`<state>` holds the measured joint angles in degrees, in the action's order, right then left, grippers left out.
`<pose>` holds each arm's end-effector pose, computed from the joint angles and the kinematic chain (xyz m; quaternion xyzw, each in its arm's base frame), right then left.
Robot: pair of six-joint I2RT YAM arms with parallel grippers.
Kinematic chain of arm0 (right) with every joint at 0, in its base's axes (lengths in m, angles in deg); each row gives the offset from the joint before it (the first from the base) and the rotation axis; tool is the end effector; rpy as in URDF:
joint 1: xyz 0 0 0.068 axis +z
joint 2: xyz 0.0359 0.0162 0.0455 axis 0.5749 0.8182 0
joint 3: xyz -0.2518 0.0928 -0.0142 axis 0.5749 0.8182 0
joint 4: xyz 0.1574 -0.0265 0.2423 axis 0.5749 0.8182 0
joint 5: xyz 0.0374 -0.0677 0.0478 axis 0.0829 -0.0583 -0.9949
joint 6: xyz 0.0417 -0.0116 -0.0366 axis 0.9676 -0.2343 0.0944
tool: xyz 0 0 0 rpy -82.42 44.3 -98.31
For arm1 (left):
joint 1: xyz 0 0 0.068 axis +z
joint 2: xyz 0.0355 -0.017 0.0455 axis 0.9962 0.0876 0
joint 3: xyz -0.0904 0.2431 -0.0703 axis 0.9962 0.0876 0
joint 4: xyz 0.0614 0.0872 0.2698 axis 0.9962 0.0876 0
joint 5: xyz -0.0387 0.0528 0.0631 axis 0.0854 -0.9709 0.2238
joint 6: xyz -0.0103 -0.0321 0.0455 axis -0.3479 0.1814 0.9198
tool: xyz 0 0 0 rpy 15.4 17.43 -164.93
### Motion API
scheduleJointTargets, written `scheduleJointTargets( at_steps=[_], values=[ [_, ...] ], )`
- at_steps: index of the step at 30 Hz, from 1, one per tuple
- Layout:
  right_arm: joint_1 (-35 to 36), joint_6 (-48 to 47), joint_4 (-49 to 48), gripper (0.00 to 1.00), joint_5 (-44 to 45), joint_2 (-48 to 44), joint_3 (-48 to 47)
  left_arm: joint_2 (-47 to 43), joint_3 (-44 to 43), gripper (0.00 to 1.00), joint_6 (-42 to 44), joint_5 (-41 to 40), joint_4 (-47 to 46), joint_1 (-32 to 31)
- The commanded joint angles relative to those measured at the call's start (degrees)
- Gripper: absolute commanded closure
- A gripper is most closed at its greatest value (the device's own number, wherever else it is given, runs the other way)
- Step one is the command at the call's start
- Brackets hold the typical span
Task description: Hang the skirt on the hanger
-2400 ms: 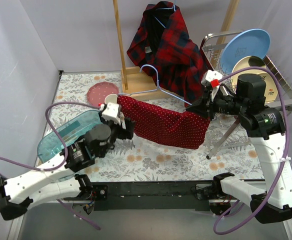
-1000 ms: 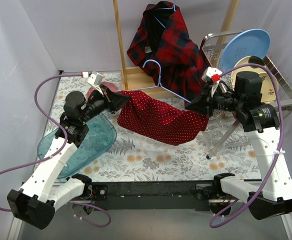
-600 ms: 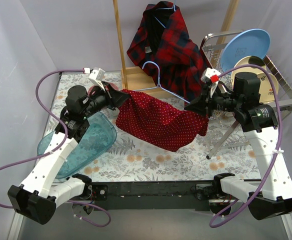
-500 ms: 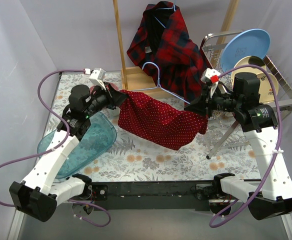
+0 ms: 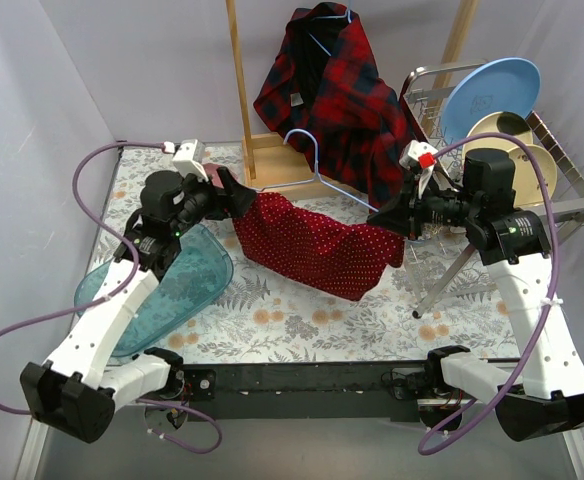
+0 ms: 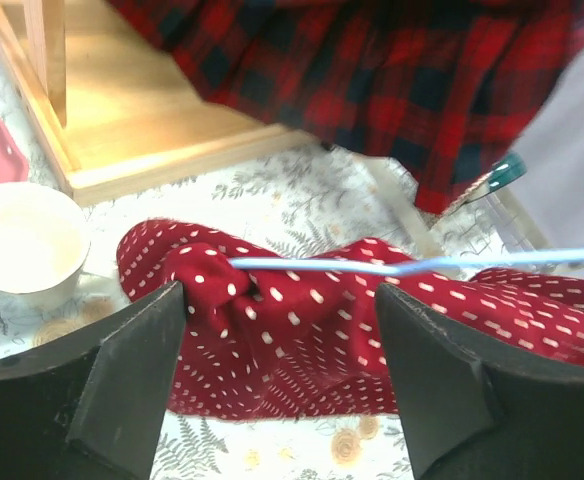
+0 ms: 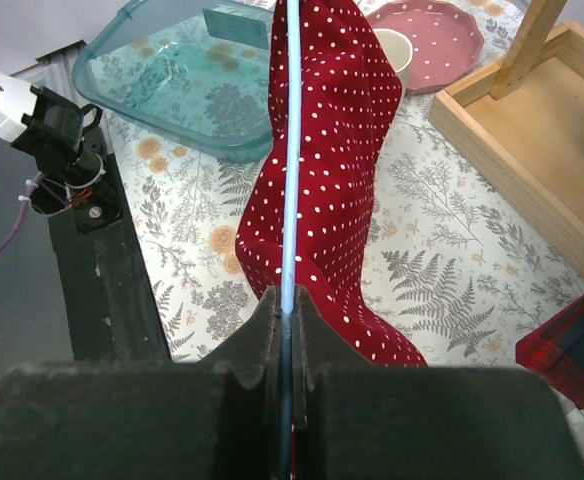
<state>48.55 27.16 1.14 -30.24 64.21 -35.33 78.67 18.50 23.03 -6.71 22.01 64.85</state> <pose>0.2140 0.0831 0.4430 -0.4218 0.6704 0.3539 0.4975 0.2675 -0.1072 0.3605 -0.2194 0.7671 -0.4563 0.3940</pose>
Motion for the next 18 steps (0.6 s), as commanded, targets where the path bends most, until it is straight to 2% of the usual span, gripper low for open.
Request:
scheduleJointTargets(
  at_steps=[1,4,9,11,14,15,17,18],
  values=[
    [-0.3,3.5,-6.1,0.99,-4.0,-1.3,1.3,-7.7,0.9,0.24,1.1,0.7,0.9,0.3],
    [-0.3,6.1,-8.5,0.99,-4.9,-0.9,1.8,-11.2,1.1,0.24,0.6,4.0,2.9,0.3],
    [-0.4,10.5,-12.7,0.99,-3.8,-0.3,1.9,-15.9,0.4,0.21,1.4,0.8,8.1,0.3],
    [-0.4,12.0,-13.9,0.99,-3.1,-0.3,2.0,-16.8,0.5,0.22,-0.4,4.1,7.9,0.3],
    [-0.3,15.7,-16.9,0.99,-2.1,0.2,2.2,-16.6,1.1,0.24,-6.3,13.7,5.8,-0.6],
    [-0.3,16.5,-17.7,0.99,-1.7,0.3,2.4,-16.6,1.8,0.24,-7.8,15.5,3.1,-1.7],
    [-0.3,20.1,-20.0,0.99,-0.4,0.7,2.5,-16.7,3.5,0.21,-10.5,13.3,-0.1,-8.9],
    [-0.3,21.2,-20.6,0.99,0.1,0.9,2.5,-16.1,3.7,0.2,-10.4,6.6,-2.2,-12.6]
  ],
)
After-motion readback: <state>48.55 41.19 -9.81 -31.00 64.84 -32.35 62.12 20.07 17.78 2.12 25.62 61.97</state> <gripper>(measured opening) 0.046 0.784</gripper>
